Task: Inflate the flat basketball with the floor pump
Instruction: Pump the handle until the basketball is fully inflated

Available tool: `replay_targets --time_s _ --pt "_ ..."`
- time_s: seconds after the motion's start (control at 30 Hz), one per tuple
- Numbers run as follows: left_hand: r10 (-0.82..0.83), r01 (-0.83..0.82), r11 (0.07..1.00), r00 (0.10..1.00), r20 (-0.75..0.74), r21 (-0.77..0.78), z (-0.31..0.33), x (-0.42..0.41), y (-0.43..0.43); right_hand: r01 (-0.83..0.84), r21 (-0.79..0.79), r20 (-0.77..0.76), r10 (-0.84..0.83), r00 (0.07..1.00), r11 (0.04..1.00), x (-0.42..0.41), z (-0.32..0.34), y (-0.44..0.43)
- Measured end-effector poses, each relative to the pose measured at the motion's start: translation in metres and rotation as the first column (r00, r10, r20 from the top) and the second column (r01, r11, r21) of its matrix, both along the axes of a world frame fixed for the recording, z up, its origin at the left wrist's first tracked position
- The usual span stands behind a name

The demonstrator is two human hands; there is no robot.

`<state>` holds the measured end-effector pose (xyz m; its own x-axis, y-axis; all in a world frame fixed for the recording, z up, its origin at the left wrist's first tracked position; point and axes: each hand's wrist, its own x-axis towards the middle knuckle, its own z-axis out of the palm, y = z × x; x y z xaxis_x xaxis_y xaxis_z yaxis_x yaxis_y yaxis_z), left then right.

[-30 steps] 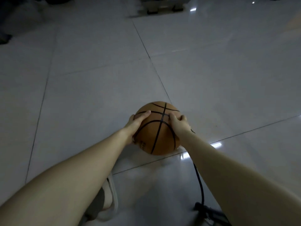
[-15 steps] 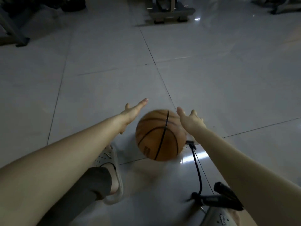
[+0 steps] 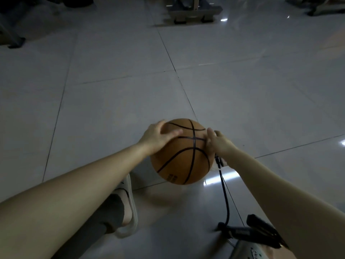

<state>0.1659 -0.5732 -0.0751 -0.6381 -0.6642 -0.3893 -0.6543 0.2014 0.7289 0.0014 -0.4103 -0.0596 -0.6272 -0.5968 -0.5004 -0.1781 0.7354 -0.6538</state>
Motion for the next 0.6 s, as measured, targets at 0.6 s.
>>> replay_targets --time_s 0.6 --pt "-0.718 0.716 0.696 0.690 0.086 0.063 0.127 -0.037 0.162 -0.577 0.513 0.470 0.355 0.808 0.635 -0.003 0.124 0.197"
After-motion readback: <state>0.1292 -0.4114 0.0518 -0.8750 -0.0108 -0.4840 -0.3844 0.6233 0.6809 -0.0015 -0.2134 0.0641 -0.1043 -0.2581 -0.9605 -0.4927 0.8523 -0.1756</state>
